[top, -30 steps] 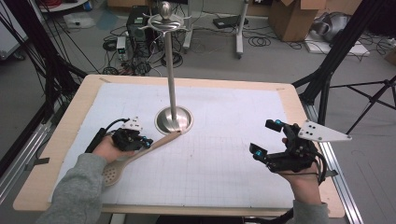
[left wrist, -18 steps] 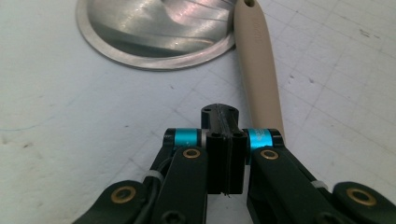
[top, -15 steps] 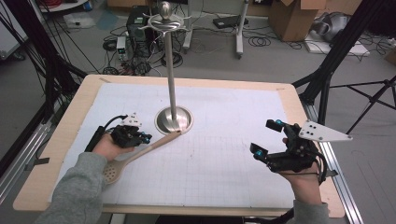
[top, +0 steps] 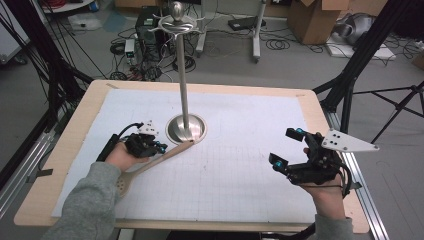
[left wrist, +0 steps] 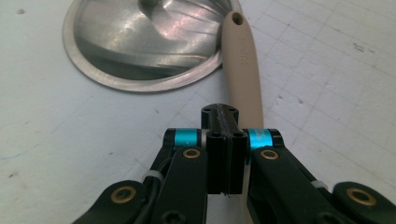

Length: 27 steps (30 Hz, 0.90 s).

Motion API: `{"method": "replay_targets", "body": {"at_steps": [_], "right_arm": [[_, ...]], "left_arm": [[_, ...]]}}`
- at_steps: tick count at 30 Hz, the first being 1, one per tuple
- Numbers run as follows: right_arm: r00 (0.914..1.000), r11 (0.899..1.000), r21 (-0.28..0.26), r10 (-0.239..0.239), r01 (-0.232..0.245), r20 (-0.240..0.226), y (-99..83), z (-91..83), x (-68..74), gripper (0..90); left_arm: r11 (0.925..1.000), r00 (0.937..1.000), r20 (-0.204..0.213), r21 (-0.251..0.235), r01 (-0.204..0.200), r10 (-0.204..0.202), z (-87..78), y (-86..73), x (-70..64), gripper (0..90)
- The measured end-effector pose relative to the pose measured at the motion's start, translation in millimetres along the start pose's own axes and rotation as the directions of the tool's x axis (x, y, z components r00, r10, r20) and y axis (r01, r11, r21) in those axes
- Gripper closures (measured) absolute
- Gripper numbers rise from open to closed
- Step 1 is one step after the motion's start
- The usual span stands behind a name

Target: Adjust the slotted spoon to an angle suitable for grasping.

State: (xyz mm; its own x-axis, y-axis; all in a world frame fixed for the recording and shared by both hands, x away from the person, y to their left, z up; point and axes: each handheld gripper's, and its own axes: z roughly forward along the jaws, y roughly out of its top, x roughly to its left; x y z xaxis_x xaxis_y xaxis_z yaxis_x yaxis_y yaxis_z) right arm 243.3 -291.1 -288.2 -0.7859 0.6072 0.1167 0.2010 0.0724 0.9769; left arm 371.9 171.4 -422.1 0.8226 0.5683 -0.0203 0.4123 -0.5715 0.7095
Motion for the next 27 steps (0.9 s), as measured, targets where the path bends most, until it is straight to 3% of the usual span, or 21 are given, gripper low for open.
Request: {"method": "replay_targets", "body": {"at_steps": [1,4,12,18,27], "right_arm": [[1.0,1.0,0.001,0.001,-0.001,0.001,-0.1,0.2,0.0,1.4],[1.0,1.0,-0.002,-0.002,0.002,0.0,0.0,0.5,0.1,1.4],[1.0,1.0,0.001,-0.002,0.002,0.0,0.0,0.5,0.6,1.4],[1.0,1.0,-0.002,-0.002,0.002,0.001,0.0,-0.2,0.0,1.4],[1.0,1.0,0.006,0.001,-0.001,-0.001,-0.1,1.6,1.6,1.4]], "left_arm": [[0.9997,0.9999,0.007,0.023,-0.008,0.008,2.1,-1.6,-0.6,89.5],[0.9996,0.9999,0.006,0.025,-0.013,0.013,2.9,-2.6,-0.3,89.5],[0.9972,0.9953,0.075,0.04,-0.063,0.06,6.7,-0.8,-5.2,89.5],[0.9969,0.9911,0.114,0.029,-0.073,0.069,6.8,-0.7,-8.3,89.5],[0.9956,0.9889,0.122,0.03,-0.089,0.085,6.3,-0.1,-11.1,89.4]]}}
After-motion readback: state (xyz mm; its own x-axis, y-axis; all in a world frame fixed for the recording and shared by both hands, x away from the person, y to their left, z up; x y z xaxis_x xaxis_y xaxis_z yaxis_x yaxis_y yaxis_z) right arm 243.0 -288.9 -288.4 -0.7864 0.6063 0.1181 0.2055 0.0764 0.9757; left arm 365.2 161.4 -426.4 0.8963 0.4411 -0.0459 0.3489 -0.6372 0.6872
